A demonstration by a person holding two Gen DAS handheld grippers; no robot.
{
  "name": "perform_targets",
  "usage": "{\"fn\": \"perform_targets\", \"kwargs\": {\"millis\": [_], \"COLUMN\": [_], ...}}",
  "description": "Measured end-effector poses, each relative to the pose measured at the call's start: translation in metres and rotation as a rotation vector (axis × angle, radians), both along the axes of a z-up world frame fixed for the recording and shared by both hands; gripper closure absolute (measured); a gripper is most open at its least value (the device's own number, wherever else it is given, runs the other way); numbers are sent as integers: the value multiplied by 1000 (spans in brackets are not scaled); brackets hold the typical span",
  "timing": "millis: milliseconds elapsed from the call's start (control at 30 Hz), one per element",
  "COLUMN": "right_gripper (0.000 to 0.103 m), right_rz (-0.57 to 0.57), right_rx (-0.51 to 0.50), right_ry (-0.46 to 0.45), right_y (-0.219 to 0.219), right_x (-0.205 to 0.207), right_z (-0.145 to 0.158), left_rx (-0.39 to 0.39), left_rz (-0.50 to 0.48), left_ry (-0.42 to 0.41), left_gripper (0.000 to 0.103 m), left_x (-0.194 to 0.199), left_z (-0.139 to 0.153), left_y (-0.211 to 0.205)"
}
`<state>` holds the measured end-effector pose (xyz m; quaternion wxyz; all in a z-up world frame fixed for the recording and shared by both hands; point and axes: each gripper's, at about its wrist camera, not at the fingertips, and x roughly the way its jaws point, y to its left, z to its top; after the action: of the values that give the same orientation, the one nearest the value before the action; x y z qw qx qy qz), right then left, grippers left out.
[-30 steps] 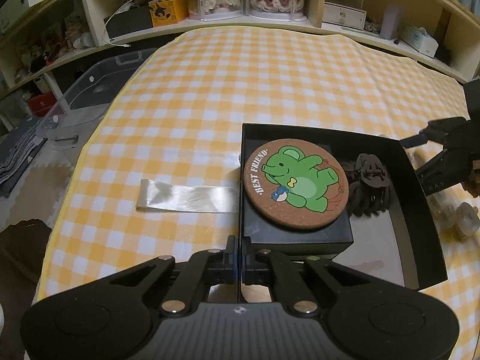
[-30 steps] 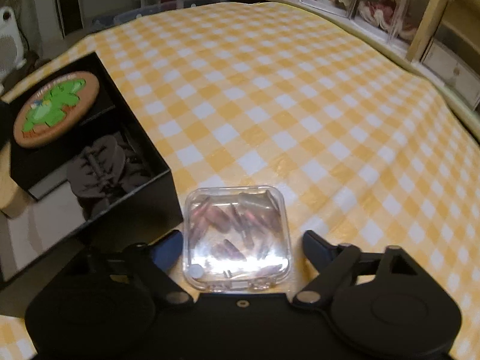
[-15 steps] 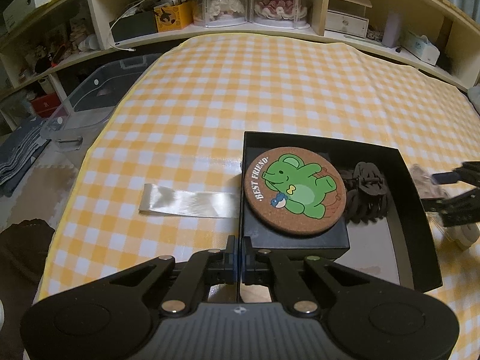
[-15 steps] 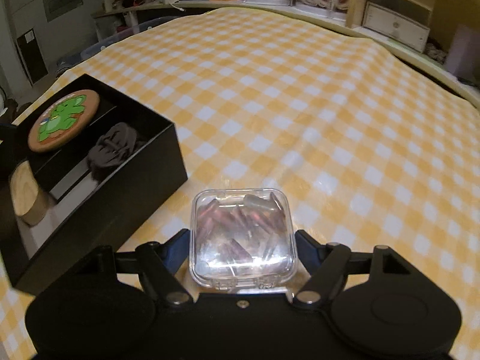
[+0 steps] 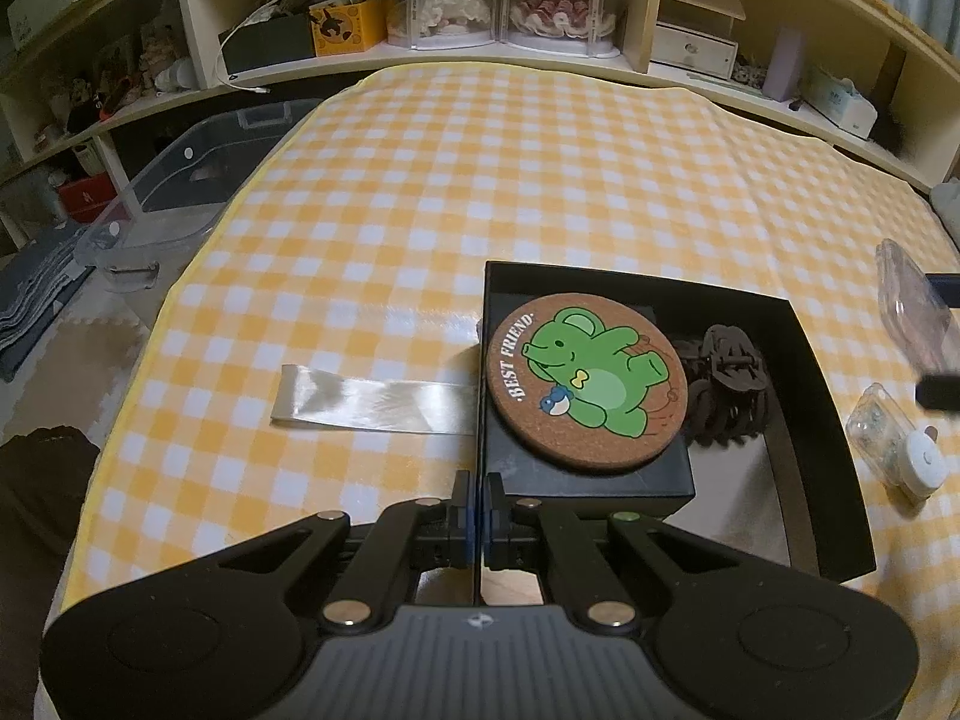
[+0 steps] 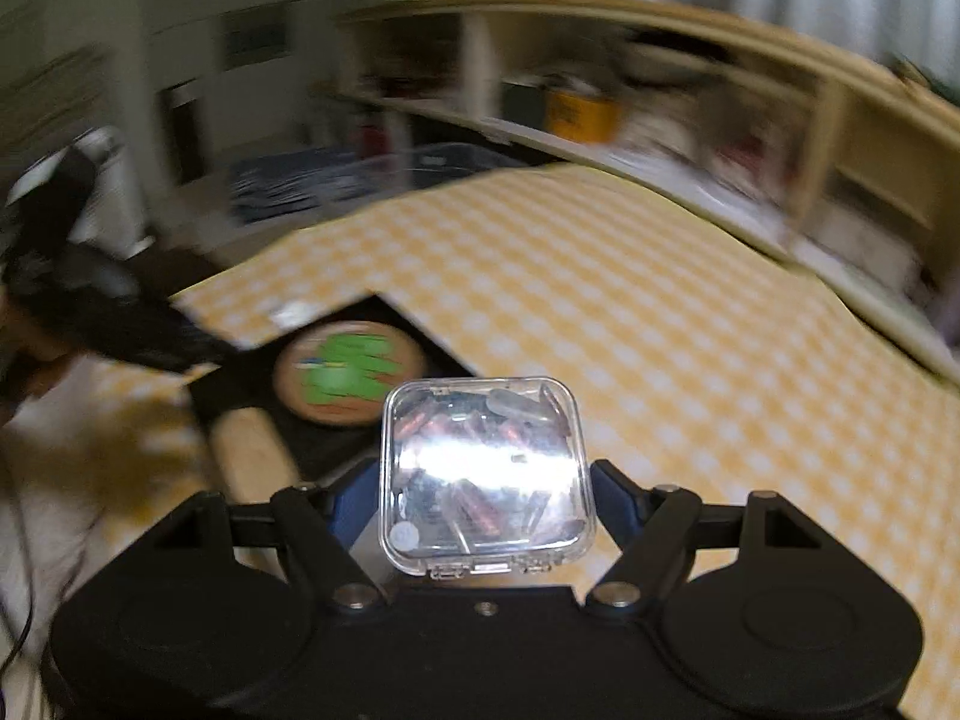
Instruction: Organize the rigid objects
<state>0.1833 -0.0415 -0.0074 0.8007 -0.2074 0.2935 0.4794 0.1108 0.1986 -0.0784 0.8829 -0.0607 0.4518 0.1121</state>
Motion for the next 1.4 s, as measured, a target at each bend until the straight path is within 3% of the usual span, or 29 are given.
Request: {"fn": "perform_targets", "kwargs": {"millis": [367, 633, 800, 900, 1200, 1300, 1400], "right_gripper": [27, 27, 33, 18, 18, 19, 30], "right_rz": [290, 347, 367, 345, 348, 292, 204], "right_rx": [-217, -297, -279, -288, -294, -242, -183], "right_ry": [-24, 10, 49, 44, 102, 146, 215], "right_y": [63, 79, 79, 82, 74, 67, 60], "right_x": [-36, -43, -37, -38, -42, -32, -16], "right_z": [-14, -36, -38, -39, -38, -30, -22], "left_rx": [-32, -49, -45, -46, -47, -47, -46], "left_rz": [-2, 0, -2, -1, -1, -1, -2], "left_ry": [-6, -11, -9, -11, -12, -14, -15], "left_gripper": [100, 100, 100, 100, 100, 100, 100], "left_x": [-2, -2, -2, -2, -2, -3, -3], "left_z": [0, -1, -1, -1, 0, 1, 1], "left_y": [3, 6, 7, 7, 7, 7, 6]}}
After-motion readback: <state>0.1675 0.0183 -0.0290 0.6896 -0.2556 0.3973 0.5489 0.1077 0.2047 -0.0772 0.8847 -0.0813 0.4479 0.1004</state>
